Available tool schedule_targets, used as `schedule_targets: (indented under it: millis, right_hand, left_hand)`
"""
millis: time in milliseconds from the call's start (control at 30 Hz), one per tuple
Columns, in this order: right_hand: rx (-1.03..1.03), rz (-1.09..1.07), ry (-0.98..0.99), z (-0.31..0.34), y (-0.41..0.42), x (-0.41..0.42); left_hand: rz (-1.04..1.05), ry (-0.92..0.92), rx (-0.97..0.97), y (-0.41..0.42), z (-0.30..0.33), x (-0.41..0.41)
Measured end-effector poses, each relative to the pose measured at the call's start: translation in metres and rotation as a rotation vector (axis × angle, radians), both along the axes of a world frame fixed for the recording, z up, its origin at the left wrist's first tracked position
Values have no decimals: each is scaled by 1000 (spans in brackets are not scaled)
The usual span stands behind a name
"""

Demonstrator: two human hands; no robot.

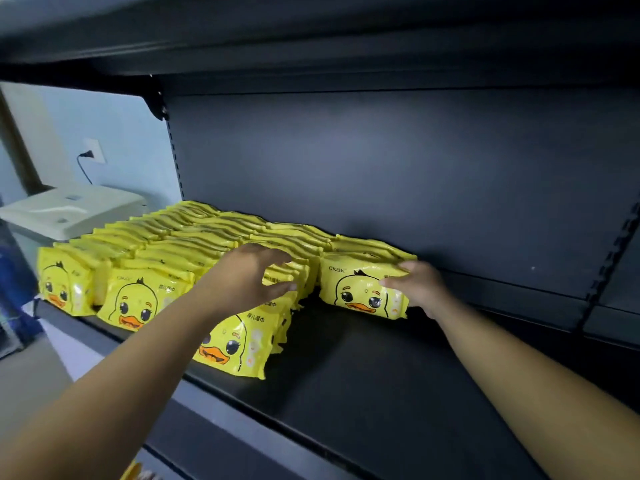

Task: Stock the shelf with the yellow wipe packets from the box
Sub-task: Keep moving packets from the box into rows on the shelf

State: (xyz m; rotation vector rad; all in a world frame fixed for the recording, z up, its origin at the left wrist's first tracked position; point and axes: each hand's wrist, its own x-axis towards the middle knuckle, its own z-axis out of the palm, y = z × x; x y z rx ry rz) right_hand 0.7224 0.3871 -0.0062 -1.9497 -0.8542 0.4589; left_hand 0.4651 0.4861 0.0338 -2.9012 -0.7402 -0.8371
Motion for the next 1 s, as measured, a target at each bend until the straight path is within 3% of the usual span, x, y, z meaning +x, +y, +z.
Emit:
schedule_targets:
  millis: [300, 467, 600, 833, 1000]
  right_hand:
    - [-130, 15, -272, -8, 14, -3]
    - [-233, 28, -565, 9, 12, -3]
    - [-94, 70, -733, 33, 6, -27]
    - [116, 312, -774, 69, -20, -113]
    - [139, 449, -790, 72, -44, -183]
  left_hand:
    - [85, -30, -70, 0, -2, -22]
    - [85, -23, 3, -14, -8, -28]
    - [141, -41, 21, -28, -6, -42]
    - [180, -92, 93, -65, 13, -79]
    - [222, -120, 125, -101, 21, -127]
